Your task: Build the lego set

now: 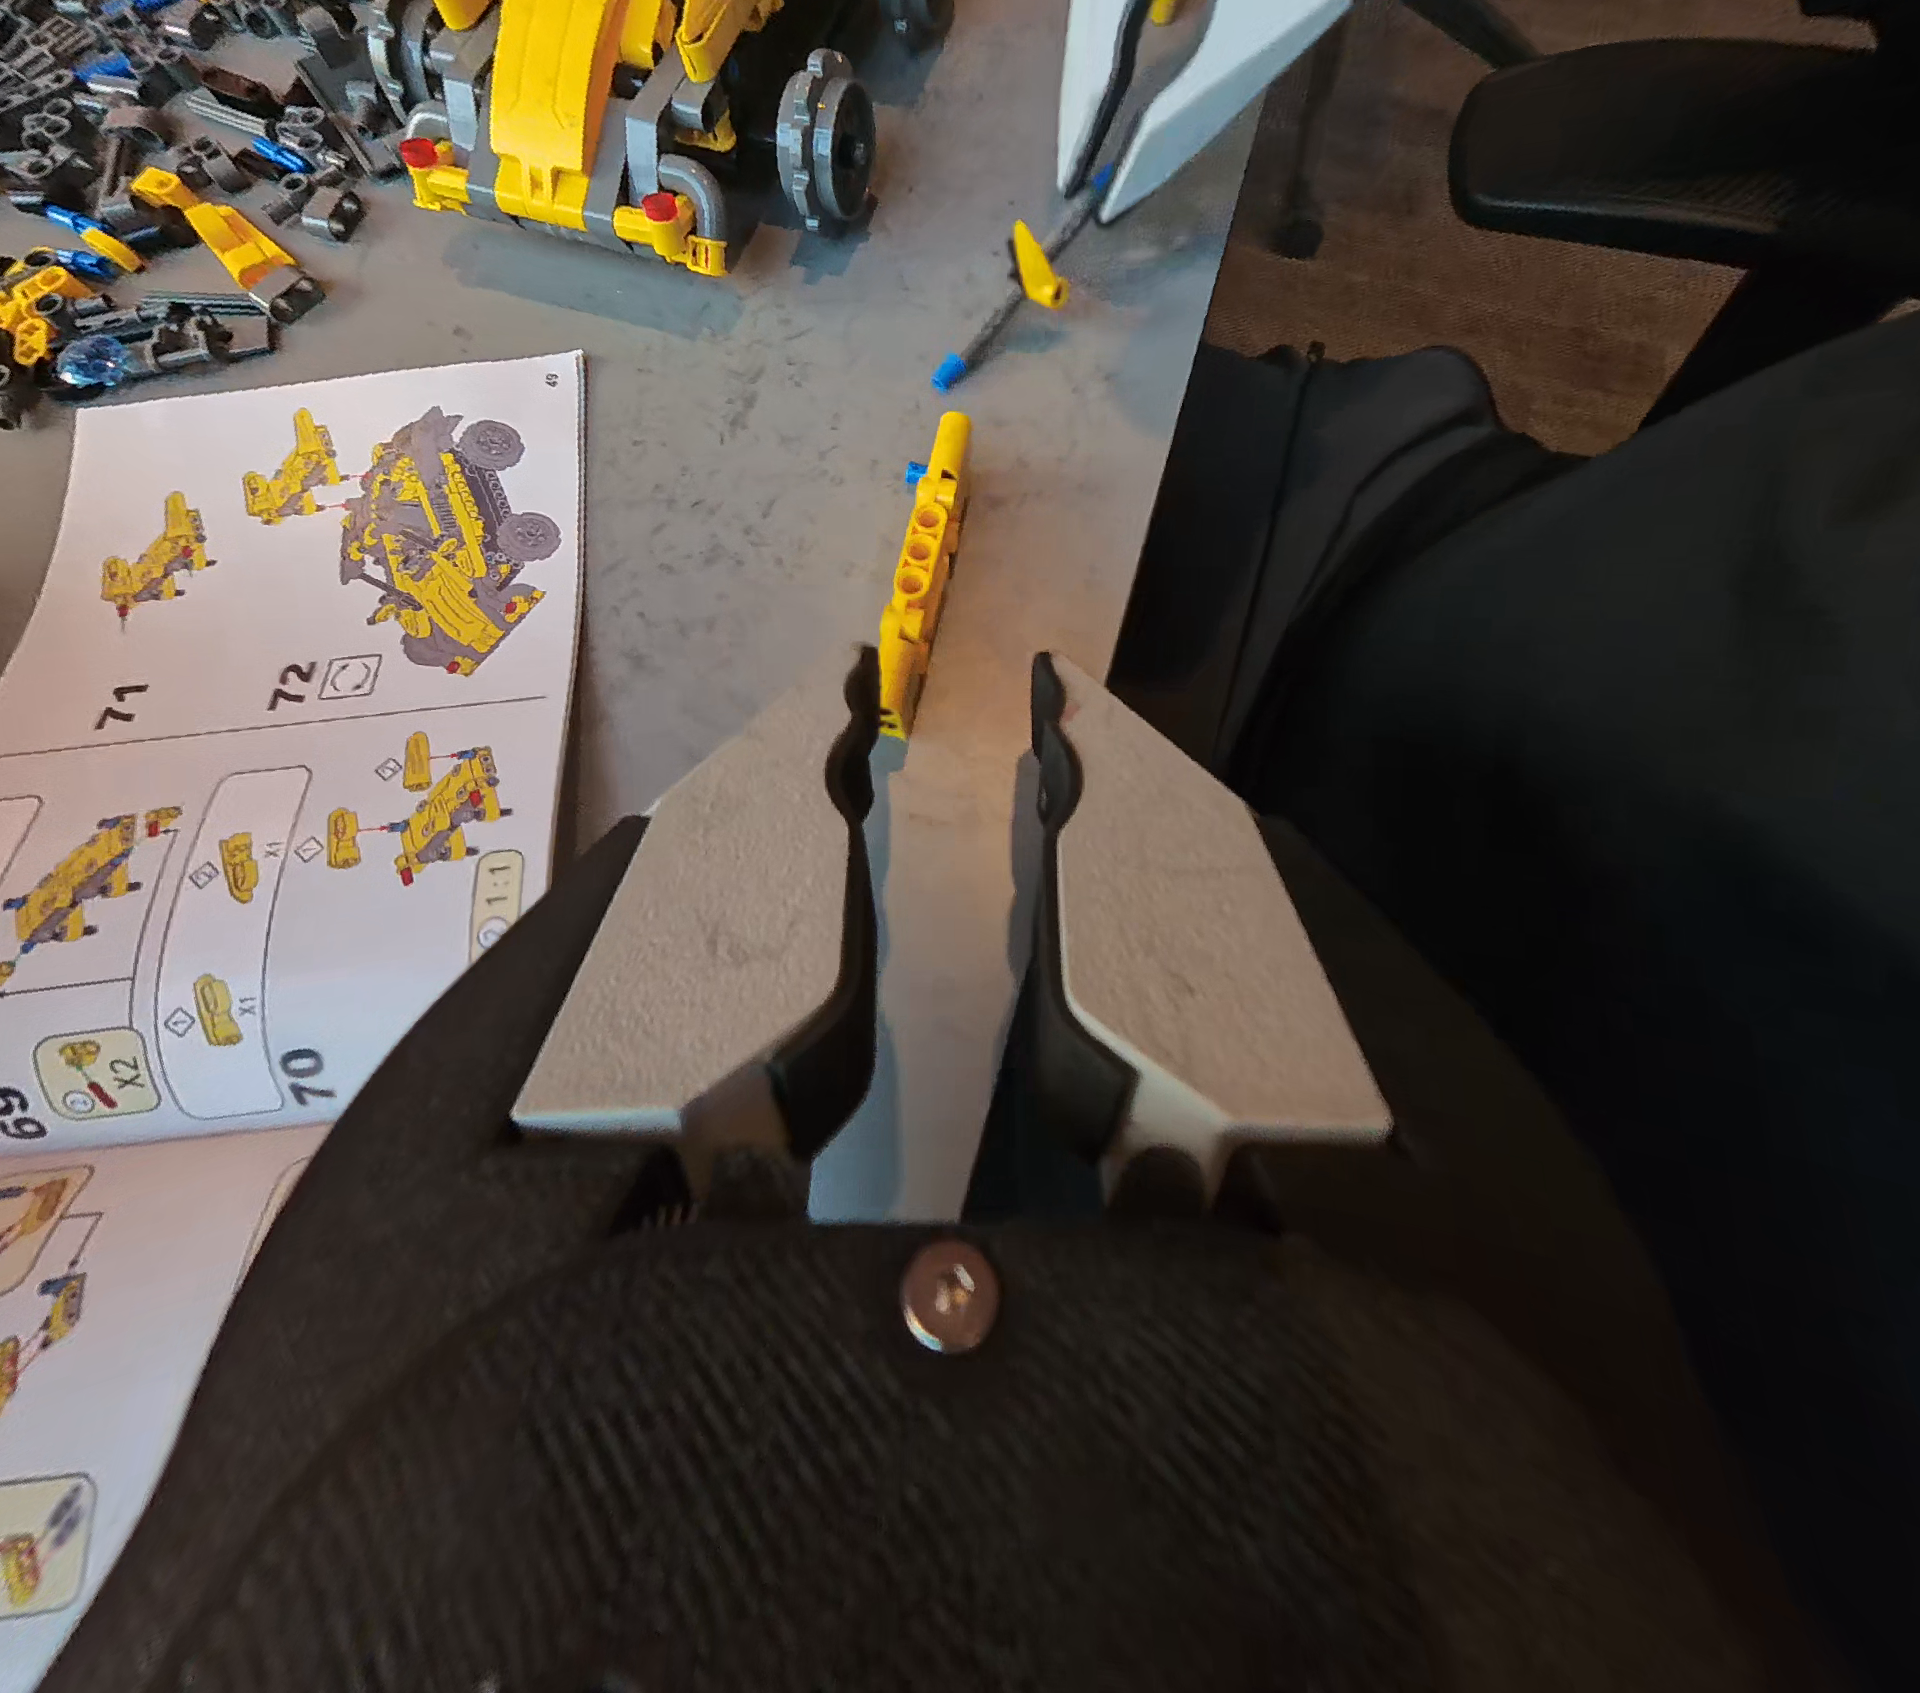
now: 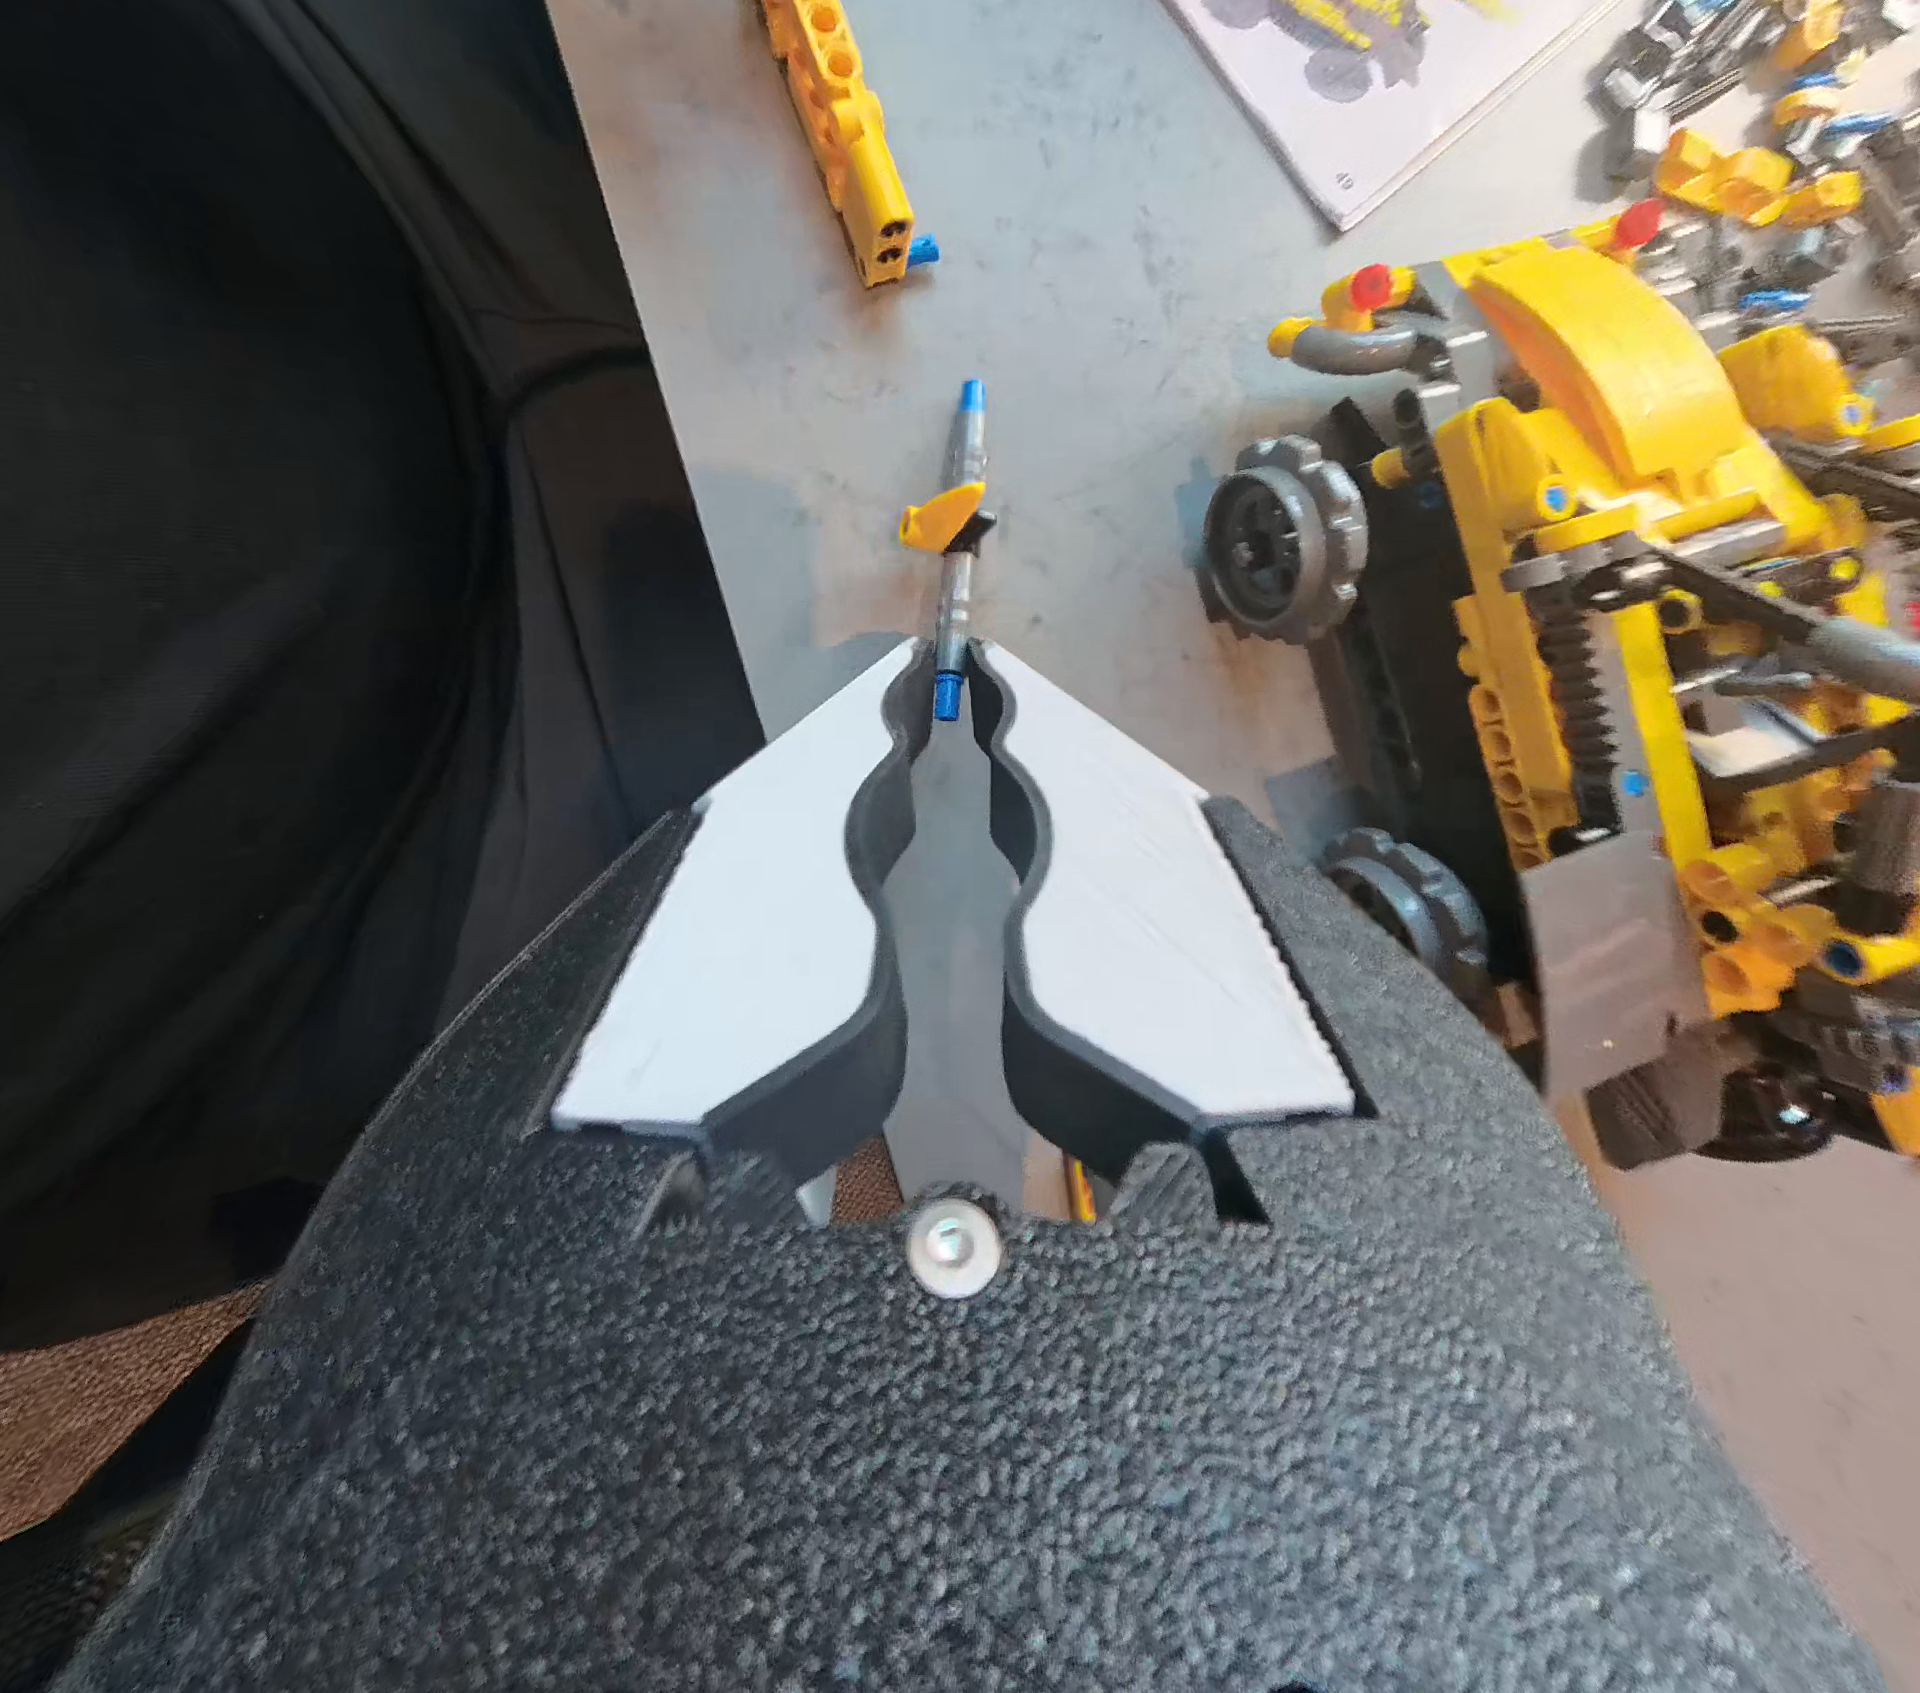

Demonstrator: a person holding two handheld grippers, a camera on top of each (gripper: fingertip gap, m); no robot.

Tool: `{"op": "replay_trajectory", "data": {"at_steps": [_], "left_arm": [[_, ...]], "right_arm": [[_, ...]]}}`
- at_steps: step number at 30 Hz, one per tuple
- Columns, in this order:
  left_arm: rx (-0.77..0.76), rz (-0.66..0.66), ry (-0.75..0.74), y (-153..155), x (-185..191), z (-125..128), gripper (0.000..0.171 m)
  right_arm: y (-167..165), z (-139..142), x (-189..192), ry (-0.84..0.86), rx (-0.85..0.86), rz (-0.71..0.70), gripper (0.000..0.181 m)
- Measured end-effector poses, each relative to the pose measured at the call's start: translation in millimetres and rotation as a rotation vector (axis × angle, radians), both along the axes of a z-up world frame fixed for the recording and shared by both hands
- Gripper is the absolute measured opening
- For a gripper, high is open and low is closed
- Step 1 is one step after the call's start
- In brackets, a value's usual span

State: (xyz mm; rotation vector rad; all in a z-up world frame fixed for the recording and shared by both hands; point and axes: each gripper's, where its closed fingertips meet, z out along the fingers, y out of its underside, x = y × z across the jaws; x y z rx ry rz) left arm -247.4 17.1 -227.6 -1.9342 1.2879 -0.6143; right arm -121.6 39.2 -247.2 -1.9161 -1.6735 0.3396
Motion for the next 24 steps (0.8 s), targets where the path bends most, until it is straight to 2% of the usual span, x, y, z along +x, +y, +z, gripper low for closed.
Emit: {"op": "replay_trajectory", "data": {"at_steps": [6, 13, 19, 24], "left_arm": [[0.002, -0.004, -0.012, -8.4, -1.0, -2.4, 0.024], [0.050, 0.020, -0.015, -8.0, -4.0, 6.8, 0.022], [0.072, -0.026, -0.036, -7.1, 1.7, 23.8, 0.021], [0.166, -0.051, 0.004, 9.3, 8.5, 49.6, 0.021]], "right_arm": [[17.7, 29.4, -5.4, -0.003, 0.105, -0.020, 0.006], [27.6, 62.3, -17.9, -0.010, 0.212, 0.006, 0.006], [32.0, 86.1, -36.8, 0.001, 0.284, 0.044, 0.006], [29.3, 103.0, -56.9, 0.056, 0.292, 0.100, 0.006]]}}
